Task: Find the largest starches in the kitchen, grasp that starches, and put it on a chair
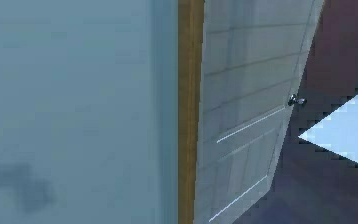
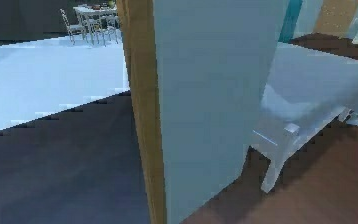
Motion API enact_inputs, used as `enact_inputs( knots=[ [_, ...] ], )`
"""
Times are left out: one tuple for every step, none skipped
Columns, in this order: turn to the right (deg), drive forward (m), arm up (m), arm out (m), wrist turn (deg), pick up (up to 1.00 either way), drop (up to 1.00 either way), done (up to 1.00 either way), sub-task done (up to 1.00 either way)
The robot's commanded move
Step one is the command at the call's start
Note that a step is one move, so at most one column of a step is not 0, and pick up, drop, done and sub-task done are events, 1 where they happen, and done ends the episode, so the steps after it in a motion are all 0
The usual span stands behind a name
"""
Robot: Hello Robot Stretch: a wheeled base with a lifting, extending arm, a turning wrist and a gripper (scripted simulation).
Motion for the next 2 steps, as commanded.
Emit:
enact_inputs(
  knots=[
    [0.0, 0.05, 0.0, 0.0, 0.0, 0.0, 0.0, 0.0, 0.0],
    [45.0, 0.0, 0.0, 0.0, 0.0, 0.0, 0.0, 0.0, 0.0]
  ],
)
